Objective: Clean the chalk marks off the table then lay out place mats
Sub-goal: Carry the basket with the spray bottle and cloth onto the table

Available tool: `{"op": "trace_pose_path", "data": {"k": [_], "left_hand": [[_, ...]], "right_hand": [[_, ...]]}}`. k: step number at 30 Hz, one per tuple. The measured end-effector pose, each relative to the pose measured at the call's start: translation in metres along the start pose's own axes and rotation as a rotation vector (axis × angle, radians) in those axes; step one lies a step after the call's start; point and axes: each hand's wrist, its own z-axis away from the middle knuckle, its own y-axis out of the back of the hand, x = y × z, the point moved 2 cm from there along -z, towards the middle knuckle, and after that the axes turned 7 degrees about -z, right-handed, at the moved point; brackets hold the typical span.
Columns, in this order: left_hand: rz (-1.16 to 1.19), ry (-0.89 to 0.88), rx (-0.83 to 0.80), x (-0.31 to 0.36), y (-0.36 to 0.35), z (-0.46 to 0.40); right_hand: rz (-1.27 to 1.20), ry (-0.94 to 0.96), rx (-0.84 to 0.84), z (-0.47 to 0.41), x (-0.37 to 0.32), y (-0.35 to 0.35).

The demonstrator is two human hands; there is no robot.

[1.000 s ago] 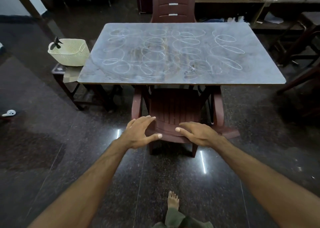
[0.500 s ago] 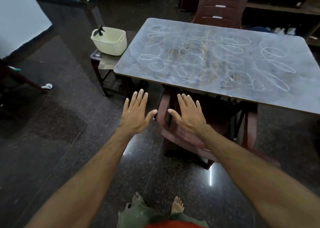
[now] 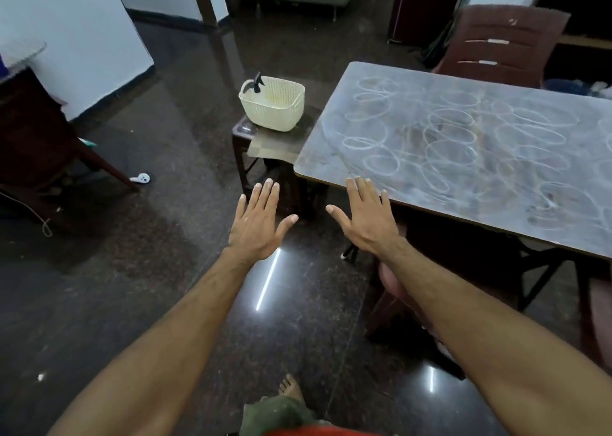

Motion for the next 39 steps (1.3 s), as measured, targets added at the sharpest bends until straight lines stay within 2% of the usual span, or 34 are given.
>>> {"op": "trace_pose_path", "data": {"k": [7,17,23,30,39], "left_hand": [[0.009,0.003,0.047,-0.087,0.027,-0.048],[0.038,0.043,0.058,-0.166,0.021,-0.121],[-0.024,0.009,0.020,-0.207,0.012,-0.189],[0.016,0.020,-0.033,-0.243,0.000,-0.287],[0.022,-0.009,-0.059,-0.272,-0.025,-0.384]], "right_hand": [[-0.006,-0.011,0.034,-0.075,-0.066,-0.018],[-0.006,0.030,0.041,-0.184,-0.108,-0.051],[-0.011,0.027,0.027,-0.274,-0.119,-0.071],[-0.001,0.004,-0.017,-0.377,-0.117,-0.087],[-0.019,-0.051,-0.059,-0.455,-0.105,-0.109]]}}
